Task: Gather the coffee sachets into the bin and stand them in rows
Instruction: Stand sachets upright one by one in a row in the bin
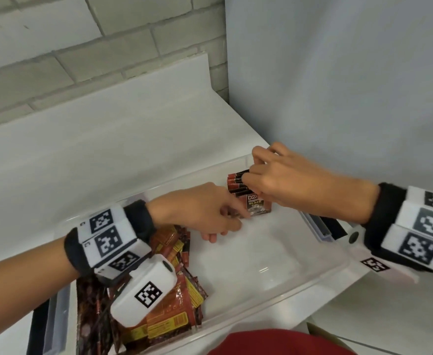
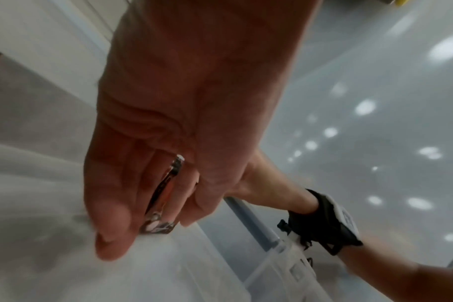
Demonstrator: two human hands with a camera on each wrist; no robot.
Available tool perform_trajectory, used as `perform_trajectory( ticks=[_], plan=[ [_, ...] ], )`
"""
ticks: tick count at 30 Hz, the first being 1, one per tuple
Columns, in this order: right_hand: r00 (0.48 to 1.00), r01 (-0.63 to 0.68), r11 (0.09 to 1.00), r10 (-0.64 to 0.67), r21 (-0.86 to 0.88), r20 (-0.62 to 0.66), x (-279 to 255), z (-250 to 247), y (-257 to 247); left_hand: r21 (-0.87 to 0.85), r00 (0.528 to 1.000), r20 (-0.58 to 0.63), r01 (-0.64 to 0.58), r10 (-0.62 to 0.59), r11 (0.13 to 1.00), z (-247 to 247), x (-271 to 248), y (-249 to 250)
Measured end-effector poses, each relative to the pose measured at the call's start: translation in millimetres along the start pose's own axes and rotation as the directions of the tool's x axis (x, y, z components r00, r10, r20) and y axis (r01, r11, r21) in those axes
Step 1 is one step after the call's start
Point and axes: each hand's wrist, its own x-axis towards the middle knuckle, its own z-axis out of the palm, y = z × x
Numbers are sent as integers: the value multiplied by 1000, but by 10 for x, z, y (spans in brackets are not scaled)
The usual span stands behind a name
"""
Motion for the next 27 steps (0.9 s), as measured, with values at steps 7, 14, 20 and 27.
perform_trajectory(
  ticks=[7, 14, 20, 27],
  plan=[
    [975, -142, 962, 95, 234, 201, 4, -6, -341, -30, 999, 29, 17, -16, 999, 47, 29, -27],
    [811, -418, 894, 287, 162, 510, -64, 13, -507, -282, 953, -156, 210, -261, 936, 75, -105, -236],
    [757, -467, 870, 301, 158, 580, 14, 20, -579, -723, 988, -125, -28, -90, 690, 326, -28, 67],
    [771, -421, 900, 291, 110, 567, 34, -83, -595, -829, 928, -226, -23, -297, 559, 415, 184, 252]
  ],
)
